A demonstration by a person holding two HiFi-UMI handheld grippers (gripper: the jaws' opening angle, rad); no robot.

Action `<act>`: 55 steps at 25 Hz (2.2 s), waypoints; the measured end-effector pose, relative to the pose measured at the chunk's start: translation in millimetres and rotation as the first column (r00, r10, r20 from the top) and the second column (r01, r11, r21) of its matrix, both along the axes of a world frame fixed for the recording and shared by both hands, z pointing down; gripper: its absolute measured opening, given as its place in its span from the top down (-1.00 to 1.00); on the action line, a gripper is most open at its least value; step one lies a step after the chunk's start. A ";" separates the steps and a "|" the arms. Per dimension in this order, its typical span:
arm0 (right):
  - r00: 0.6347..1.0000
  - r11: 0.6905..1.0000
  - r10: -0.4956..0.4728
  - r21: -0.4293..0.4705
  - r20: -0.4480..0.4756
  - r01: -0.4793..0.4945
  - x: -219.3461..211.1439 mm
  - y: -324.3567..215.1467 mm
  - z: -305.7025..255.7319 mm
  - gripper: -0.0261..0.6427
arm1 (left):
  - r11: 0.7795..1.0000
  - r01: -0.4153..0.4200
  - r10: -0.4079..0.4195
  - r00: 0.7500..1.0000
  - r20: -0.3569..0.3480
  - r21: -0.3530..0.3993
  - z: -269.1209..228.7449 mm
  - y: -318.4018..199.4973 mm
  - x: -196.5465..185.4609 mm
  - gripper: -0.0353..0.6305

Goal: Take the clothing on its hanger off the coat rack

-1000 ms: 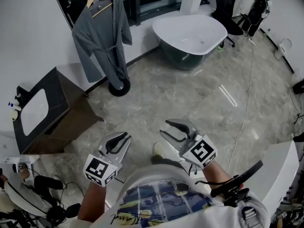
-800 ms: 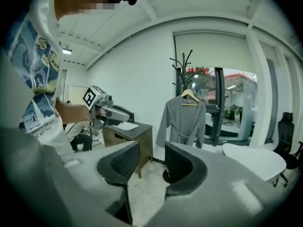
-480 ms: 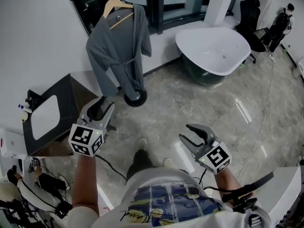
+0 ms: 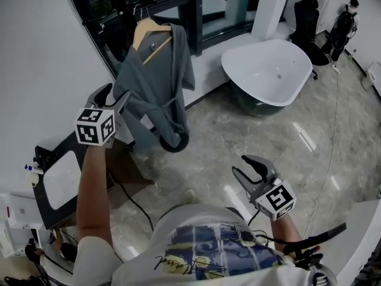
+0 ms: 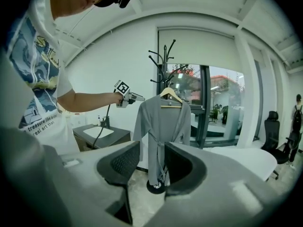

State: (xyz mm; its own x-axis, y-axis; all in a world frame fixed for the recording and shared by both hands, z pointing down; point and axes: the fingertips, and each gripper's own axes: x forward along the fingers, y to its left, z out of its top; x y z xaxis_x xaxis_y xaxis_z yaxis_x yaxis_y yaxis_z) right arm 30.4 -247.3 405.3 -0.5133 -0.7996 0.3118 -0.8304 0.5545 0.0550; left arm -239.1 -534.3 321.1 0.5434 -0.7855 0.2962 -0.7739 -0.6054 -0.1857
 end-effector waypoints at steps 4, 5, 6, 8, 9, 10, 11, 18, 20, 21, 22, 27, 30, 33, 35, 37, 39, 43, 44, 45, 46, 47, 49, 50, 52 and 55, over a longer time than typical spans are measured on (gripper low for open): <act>0.997 0.997 0.073 -0.005 0.005 -0.073 -3.6 -19.2 3.3 0.44 | 0.998 -0.038 0.040 0.998 0.052 -0.042 9.0 -53.2 4.4 0.01; 0.996 0.996 0.086 -0.011 0.003 -0.086 -4.6 -22.2 4.5 0.44 | 0.997 -0.051 0.054 0.997 0.056 -0.060 12.5 -63.7 6.4 0.01; 0.995 0.995 0.097 -0.017 0.004 -0.097 -5.4 -24.8 5.2 0.44 | 0.995 -0.065 0.069 0.996 0.057 -0.081 16.2 -72.9 8.5 0.01; 0.992 0.992 0.124 -0.029 0.004 -0.124 -4.9 -28.2 6.6 0.44 | 0.987 -0.099 0.106 0.993 0.052 -0.127 23.7 -87.4 13.9 0.01; 0.990 0.989 0.141 -0.038 0.004 -0.141 -3.7 -29.0 8.4 0.44 | 0.980 -0.124 0.132 0.990 0.043 -0.157 28.1 -92.1 17.8 0.03; 0.987 0.986 0.158 -0.049 0.004 -0.158 -2.3 -29.4 11.2 0.44 | 0.969 -0.153 0.161 0.986 0.030 -0.193 33.2 -95.0 22.2 0.04; 0.985 0.983 0.173 -0.060 0.005 -0.172 -1.4 -29.4 14.3 0.44 | 0.956 -0.183 0.191 0.981 0.016 -0.229 38.6 -96.4 26.4 0.08; 0.979 0.979 0.196 -0.063 0.057 -0.193 -2.5 -25.3 26.9 0.45 | 0.927 -0.274 0.285 0.958 0.007 -0.257 53.9 -96.3 35.8 0.75; 0.977 0.976 0.205 -0.080 0.055 -0.200 -0.3 -22.3 32.7 0.44 | 0.928 -0.276 0.286 0.958 0.003 -0.252 54.0 -95.0 37.6 0.77; 0.977 0.976 0.205 -0.082 0.057 -0.200 0.0 -21.5 33.3 0.45 | 0.930 -0.270 0.279 0.960 0.002 -0.247 53.7 -94.4 38.2 0.78; 0.977 0.976 0.206 -0.083 0.056 -0.201 0.4 -20.5 33.3 0.45 | 0.934 -0.262 0.269 0.963 -0.004 -0.242 52.9 -93.6 38.2 0.78; 0.978 0.977 0.199 -0.087 0.058 -0.193 -1.2 -15.1 37.8 0.45 | 0.947 -0.238 0.235 0.971 -0.040 -0.217 38.2 -89.8 32.9 0.88; 0.979 0.976 0.200 -0.094 0.050 -0.194 4.1 -15.6 38.2 0.45 | 0.951 -0.222 0.219 0.975 -0.040 -0.216 35.1 -88.7 36.5 0.88; 0.979 0.975 0.200 -0.103 0.046 -0.195 11.8 -14.3 37.1 0.45 | 0.953 -0.220 0.218 0.975 -0.032 -0.209 30.2 -86.0 41.6 0.88; 0.979 0.976 0.198 -0.104 0.048 -0.192 16.2 -11.7 37.2 0.45 | 0.953 -0.226 0.227 0.974 -0.018 -0.203 25.6 -83.0 46.7 0.88; 0.980 0.978 0.189 -0.098 0.060 -0.183 19.7 -9.0 37.4 0.45 | 0.951 -0.235 0.237 0.971 -0.015 -0.201 20.7 -80.2 53.3 0.88; 0.980 0.978 0.191 -0.101 0.058 -0.185 24.6 -6.8 36.6 0.45 | 0.950 -0.241 0.241 0.970 -0.023 -0.199 15.1 -78.7 59.4 0.88; 0.980 0.979 0.188 -0.088 0.068 -0.182 33.5 0.3 29.4 0.44 | 0.952 -0.244 0.241 0.970 -0.035 -0.184 1.2 -72.7 67.6 0.88; 0.979 0.978 0.194 -0.094 0.061 -0.188 37.4 4.1 29.6 0.44 | 0.953 -0.246 0.244 0.969 -0.035 -0.180 -2.2 -69.7 69.7 0.88; 0.978 0.974 0.204 -0.105 0.048 -0.198 41.8 8.2 30.8 0.45 | 0.953 -0.248 0.246 0.969 -0.035 -0.175 -5.3 -66.3 71.7 0.88; 0.977 0.972 0.212 -0.114 0.038 -0.206 45.6 12.3 31.9 0.45 | 0.953 -0.251 0.249 0.968 -0.036 -0.171 -7.9 -62.4 73.8 0.88; 0.976 0.971 0.216 -0.117 0.033 -0.211 48.7 15.8 31.8 0.45 | 0.953 -0.253 0.251 0.967 -0.036 -0.167 -10.1 -58.2 75.9 0.88; 0.974 0.970 0.223 -0.108 0.029 -0.218 54.7 20.5 27.4 0.45 | 0.953 -0.256 0.253 0.967 -0.037 -0.160 -13.6 -48.8 80.8 0.88; 0.974 0.970 0.224 -0.101 0.026 -0.220 58.0 22.6 25.1 0.45 | 0.954 -0.257 0.254 0.966 -0.039 -0.156 -15.0 -43.4 83.5 0.88; 0.975 0.972 0.221 -0.092 0.023 -0.218 65.1 28.9 23.7 0.45 | 0.954 -0.260 0.256 0.966 -0.047 -0.150 -17.0 -30.4 89.2 0.88; 0.977 0.974 0.213 -0.085 0.016 -0.211 76.0 42.0 24.8 0.45 | 0.953 -0.268 0.263 0.963 -0.054 -0.140 -18.2 -4.5 98.3 0.88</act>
